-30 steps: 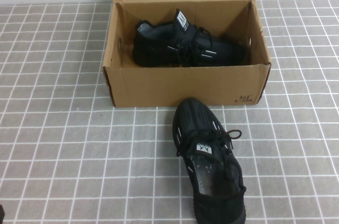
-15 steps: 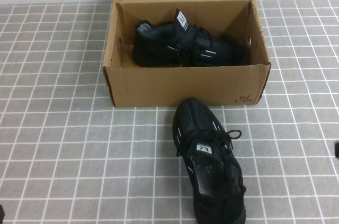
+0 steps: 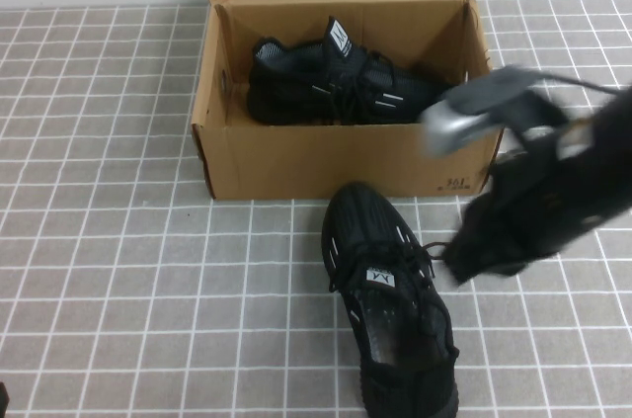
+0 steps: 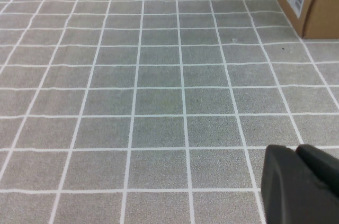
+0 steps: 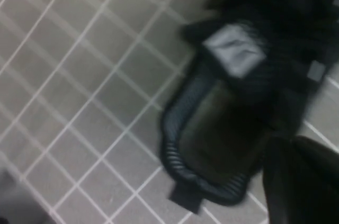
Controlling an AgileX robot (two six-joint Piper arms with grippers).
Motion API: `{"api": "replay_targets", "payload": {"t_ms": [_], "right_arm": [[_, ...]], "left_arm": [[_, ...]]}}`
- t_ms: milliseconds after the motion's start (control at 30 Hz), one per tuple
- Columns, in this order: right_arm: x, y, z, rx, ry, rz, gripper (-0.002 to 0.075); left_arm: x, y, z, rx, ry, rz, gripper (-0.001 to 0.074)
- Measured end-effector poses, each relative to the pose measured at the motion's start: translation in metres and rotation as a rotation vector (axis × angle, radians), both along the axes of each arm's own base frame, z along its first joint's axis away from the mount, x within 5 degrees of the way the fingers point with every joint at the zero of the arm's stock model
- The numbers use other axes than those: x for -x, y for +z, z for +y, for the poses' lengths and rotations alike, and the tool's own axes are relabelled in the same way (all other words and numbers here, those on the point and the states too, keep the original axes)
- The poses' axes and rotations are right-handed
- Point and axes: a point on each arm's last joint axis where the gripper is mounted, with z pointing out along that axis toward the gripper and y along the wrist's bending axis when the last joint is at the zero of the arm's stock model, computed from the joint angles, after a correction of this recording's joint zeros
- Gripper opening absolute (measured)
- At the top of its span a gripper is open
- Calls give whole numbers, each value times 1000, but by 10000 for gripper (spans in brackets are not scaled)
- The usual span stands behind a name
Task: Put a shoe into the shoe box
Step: Pick up the shoe from the table
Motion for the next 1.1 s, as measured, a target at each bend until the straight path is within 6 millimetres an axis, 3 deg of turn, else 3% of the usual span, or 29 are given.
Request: {"api": "replay_targets", "payload": {"t_ms": [200,300,467,567,767,1100], "right_arm": [[11,-1,49,60,404,-123,24],[13,-7,58,85,543,-173,132],[8,-15,58,151,669,-243,400],[3,-16,60,164,712,-305,490],[-12,-28,69,189,717,-394,522],[-33,-58,74,307,701,-409,511]], "left_arm": [[0,0,0,0,0,0,0],[0,0,0,0,0,0,0],[0,0,0,0,0,0,0],[0,0,0,0,0,0,0],[0,0,0,0,0,0,0],[0,0,0,0,0,0,0]]}}
